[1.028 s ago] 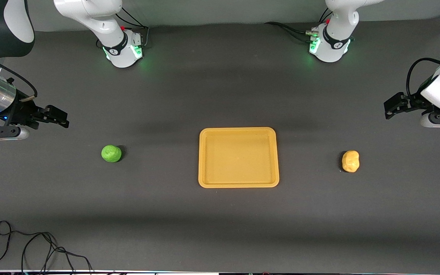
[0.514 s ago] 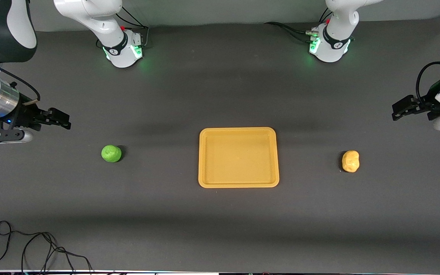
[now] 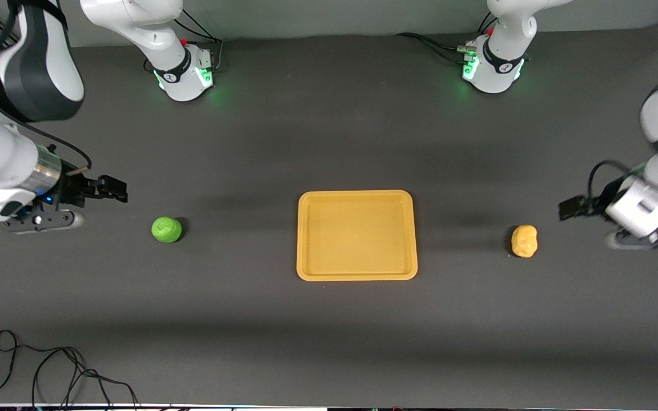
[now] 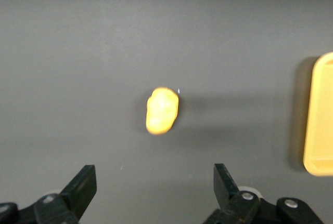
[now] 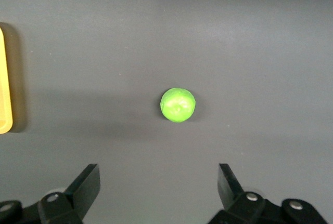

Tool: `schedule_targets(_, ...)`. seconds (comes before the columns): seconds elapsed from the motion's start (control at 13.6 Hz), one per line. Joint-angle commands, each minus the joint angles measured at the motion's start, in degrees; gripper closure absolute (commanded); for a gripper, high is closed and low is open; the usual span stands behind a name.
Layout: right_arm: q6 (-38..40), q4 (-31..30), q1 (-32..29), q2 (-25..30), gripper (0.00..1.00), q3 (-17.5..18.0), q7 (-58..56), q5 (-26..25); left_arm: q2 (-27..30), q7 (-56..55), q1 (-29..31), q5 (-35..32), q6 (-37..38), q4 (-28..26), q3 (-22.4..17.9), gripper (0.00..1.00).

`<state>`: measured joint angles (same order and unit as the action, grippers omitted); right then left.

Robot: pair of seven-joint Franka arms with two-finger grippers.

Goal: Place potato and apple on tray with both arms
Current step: 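Reach the right gripper to the apple while the left gripper reaches the potato, then close the right gripper on the apple while the left gripper grasps the potato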

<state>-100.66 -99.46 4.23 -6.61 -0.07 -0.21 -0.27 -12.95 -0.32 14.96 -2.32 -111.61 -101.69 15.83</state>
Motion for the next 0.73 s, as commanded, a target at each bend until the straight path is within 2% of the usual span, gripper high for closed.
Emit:
schedule_targets(0.0,-4.86,-2.91,0.25,0.45,0.00,-0.37,-1.64,-0.52,-3.55,0.58,-0.28,-3.81,-6.93,-3.33,0.16,0.00)
schedule_targets(0.29,-14.46,-8.38,0.34,-0.69,0.00,-0.37,-2.95,-0.61,-15.67,0.41,0.15,-7.08,-17.56,-4.13,0.08,0.00)
schedule_targets(0.51,-18.50,-8.90,0.43,-3.58,0.00,-0.37,-2.95,-0.61,-16.66,-0.56,0.24,-7.70,-26.87,-10.44,-0.01,0.00)
schedule_targets(0.66,-20.71,-9.96,0.51,-5.25,0.00,-0.37,-2.95,-0.87,-16.84,-0.56,0.15,-7.70,-29.45,-12.04,-0.10,0.00)
